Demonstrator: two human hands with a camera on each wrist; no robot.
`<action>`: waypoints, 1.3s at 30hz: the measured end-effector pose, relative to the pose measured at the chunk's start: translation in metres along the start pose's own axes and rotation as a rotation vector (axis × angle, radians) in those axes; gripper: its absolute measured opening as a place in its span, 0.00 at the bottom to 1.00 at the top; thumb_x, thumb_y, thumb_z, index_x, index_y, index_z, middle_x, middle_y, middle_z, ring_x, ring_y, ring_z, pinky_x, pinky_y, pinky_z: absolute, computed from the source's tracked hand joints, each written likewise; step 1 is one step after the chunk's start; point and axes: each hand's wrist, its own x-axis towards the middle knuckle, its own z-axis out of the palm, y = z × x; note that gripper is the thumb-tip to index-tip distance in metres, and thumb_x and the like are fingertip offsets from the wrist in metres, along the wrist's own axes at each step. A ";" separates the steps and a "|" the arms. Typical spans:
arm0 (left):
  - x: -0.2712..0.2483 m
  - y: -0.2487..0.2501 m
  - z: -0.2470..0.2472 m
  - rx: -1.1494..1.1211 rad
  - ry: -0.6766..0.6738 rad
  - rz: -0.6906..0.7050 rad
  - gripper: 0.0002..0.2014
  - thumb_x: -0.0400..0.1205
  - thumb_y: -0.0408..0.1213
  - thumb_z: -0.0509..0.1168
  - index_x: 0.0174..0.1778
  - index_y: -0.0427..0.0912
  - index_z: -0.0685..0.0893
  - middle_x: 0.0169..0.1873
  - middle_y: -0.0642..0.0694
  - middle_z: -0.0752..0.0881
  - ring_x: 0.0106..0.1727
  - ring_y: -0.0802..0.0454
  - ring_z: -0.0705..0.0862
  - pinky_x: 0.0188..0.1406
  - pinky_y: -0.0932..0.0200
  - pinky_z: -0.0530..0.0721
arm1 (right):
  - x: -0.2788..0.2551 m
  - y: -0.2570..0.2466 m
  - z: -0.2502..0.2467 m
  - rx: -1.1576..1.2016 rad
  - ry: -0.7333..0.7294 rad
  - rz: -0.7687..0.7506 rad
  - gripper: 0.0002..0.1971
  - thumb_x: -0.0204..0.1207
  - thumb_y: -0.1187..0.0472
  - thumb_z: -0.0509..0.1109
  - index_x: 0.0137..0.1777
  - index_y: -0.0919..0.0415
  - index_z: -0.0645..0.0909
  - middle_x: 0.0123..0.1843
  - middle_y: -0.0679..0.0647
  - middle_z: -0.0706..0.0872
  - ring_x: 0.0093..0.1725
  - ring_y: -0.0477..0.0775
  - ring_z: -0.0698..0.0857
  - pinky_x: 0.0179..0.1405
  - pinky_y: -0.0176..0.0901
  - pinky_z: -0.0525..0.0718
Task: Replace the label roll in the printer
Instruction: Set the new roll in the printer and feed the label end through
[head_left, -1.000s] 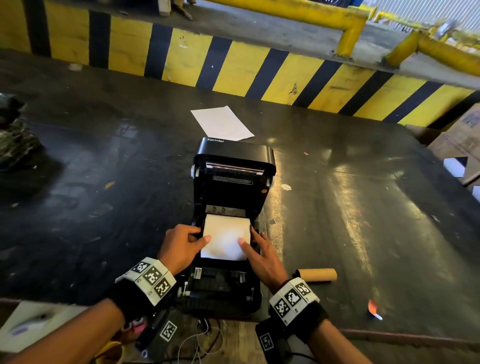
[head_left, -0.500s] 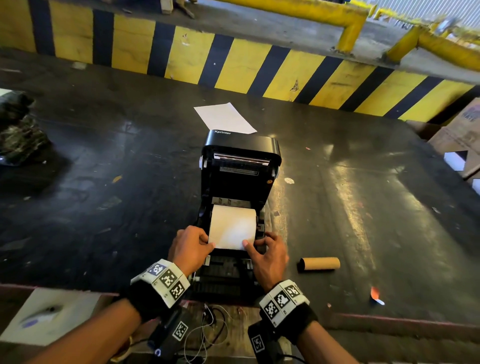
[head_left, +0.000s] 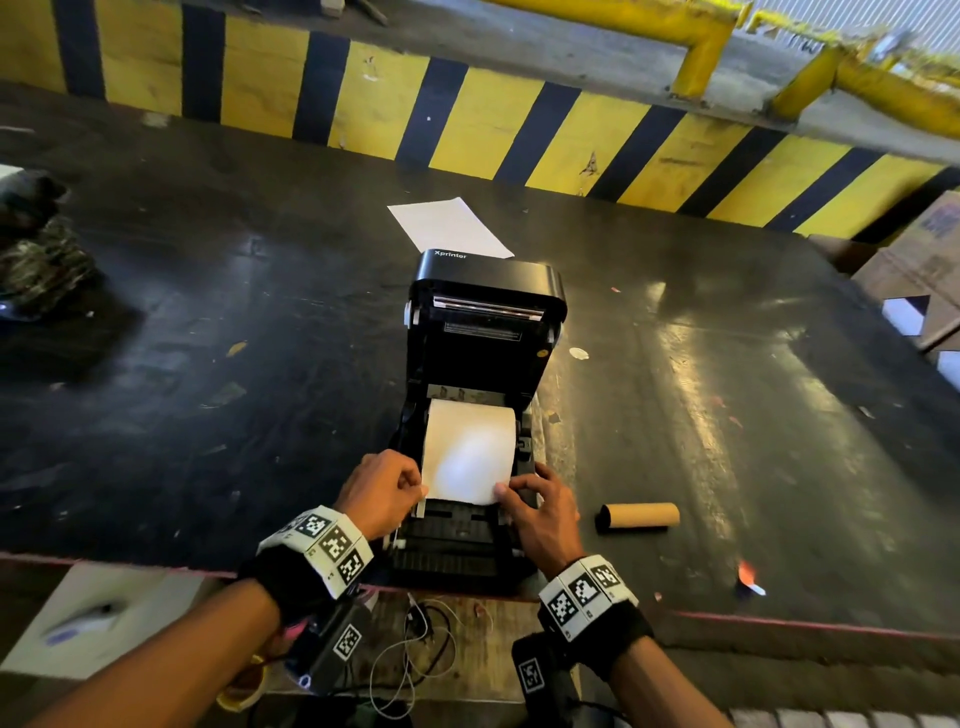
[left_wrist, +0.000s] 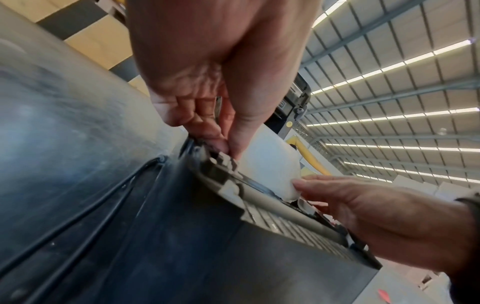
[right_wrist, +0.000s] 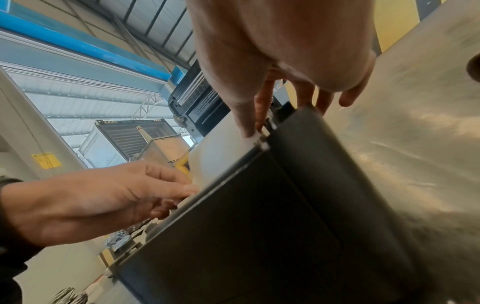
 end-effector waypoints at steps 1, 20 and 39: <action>0.000 0.001 -0.001 -0.012 0.000 -0.005 0.07 0.76 0.38 0.71 0.32 0.46 0.87 0.28 0.47 0.87 0.34 0.51 0.86 0.39 0.59 0.81 | 0.001 0.002 -0.001 -0.001 -0.010 -0.008 0.05 0.72 0.50 0.74 0.36 0.42 0.82 0.76 0.57 0.73 0.76 0.57 0.67 0.75 0.63 0.61; 0.014 0.006 -0.010 0.034 -0.129 -0.037 0.08 0.77 0.37 0.70 0.40 0.36 0.91 0.39 0.42 0.90 0.42 0.51 0.85 0.45 0.59 0.79 | 0.025 -0.003 -0.011 -0.069 -0.279 0.080 0.10 0.69 0.56 0.76 0.27 0.47 0.85 0.30 0.45 0.84 0.35 0.48 0.83 0.40 0.38 0.82; 0.021 0.002 -0.012 0.009 -0.122 -0.061 0.05 0.75 0.36 0.72 0.39 0.38 0.92 0.39 0.45 0.91 0.43 0.52 0.86 0.48 0.57 0.82 | 0.027 -0.003 -0.018 -0.030 -0.348 0.123 0.08 0.73 0.59 0.73 0.44 0.64 0.89 0.37 0.53 0.88 0.32 0.41 0.82 0.24 0.24 0.75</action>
